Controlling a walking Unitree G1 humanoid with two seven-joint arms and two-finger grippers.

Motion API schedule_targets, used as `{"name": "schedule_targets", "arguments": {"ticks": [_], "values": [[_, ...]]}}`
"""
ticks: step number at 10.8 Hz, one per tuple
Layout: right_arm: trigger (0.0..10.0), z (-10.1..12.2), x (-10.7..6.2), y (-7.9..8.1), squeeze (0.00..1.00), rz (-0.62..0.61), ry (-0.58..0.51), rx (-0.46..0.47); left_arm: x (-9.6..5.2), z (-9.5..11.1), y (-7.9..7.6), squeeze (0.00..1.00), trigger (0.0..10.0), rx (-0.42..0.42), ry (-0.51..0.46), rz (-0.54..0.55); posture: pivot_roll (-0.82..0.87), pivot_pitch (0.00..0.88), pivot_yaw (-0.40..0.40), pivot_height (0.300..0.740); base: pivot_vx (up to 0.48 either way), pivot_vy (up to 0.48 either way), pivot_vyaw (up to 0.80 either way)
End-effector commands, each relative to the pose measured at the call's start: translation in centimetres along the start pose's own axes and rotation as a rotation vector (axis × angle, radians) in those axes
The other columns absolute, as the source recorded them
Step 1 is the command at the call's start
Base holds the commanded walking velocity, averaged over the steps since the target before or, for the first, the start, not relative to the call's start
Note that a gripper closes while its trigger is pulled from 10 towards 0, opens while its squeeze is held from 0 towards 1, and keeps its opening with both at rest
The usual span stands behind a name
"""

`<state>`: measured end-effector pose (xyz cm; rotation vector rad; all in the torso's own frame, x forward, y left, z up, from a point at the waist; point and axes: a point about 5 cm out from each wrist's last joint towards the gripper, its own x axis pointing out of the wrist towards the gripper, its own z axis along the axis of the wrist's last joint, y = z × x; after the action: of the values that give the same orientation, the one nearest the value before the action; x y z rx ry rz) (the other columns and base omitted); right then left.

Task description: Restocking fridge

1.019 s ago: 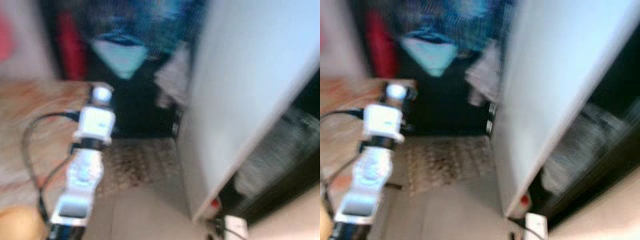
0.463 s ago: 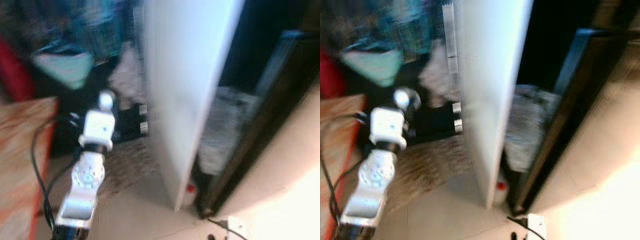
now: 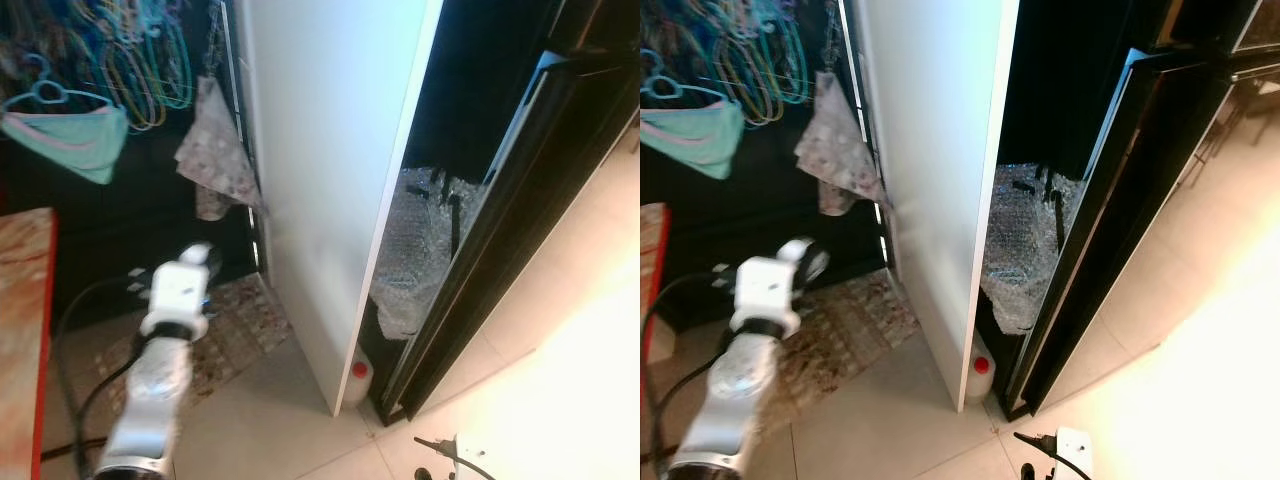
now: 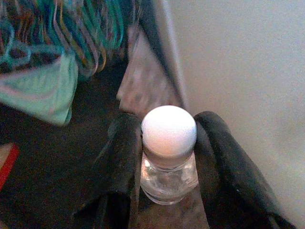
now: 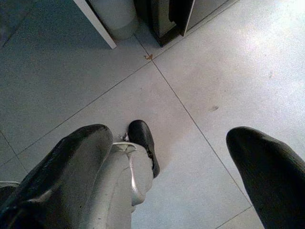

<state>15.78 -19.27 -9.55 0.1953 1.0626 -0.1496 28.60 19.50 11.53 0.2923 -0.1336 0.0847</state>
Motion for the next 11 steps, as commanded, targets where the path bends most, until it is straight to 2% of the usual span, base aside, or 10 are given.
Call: {"name": "schedule_targets", "arguments": {"ticks": [1, 2, 3, 4, 8, 11], "values": [[10.0, -0.1, 0.0, -0.1, 0.0, -0.007, 0.003, 0.005, 0.2, -0.8, 0.2, 0.0, 10.0, -0.001, 0.019, 0.007, 0.04, 0.0, 0.01, 0.74, 0.0, 0.0, -0.67], [10.0, -0.1, 0.0, -0.1, 0.0, -0.008, 0.002, 0.008, 0.1, -1.6, 0.2, 0.0, 10.0, 0.002, 0.049, -0.009, 0.04, 0.0, 0.01, 0.74, 0.0, 0.0, -0.68], [10.0, -0.1, 0.0, -0.1, 0.0, -0.008, 0.001, 0.008, -0.2, -3.8, 0.4, 0.0, 10.0, -0.026, 0.139, -0.023, 0.03, 0.0, 0.009, 0.74, 0.0, 0.0, -0.68], [10.0, -0.1, 0.0, -0.1, 0.0, -0.006, 0.0, 0.007, -0.8, -5.2, 0.4, 0.0, 10.0, -0.034, 0.197, -0.034, 0.03, 0.0, 0.007, 0.74, 0.0, 0.0, -0.67], [10.0, 0.0, 0.0, -0.1, 0.0, -0.007, 0.0, 0.01, -0.8, -5.9, 0.5, 0.0, 10.0, -0.015, 0.198, -0.028, 0.04, 0.0, 0.005, 0.74, 0.0, 0.0, -0.68], [10.0, 0.0, 0.0, 0.0, 0.0, -0.006, -0.003, 0.013, -0.8, -7.3, 1.0, 0.0, 10.0, -0.01, 0.263, -0.027, 0.03, 0.0, 0.01, 0.74, 0.0, 0.0, -0.68]]}}
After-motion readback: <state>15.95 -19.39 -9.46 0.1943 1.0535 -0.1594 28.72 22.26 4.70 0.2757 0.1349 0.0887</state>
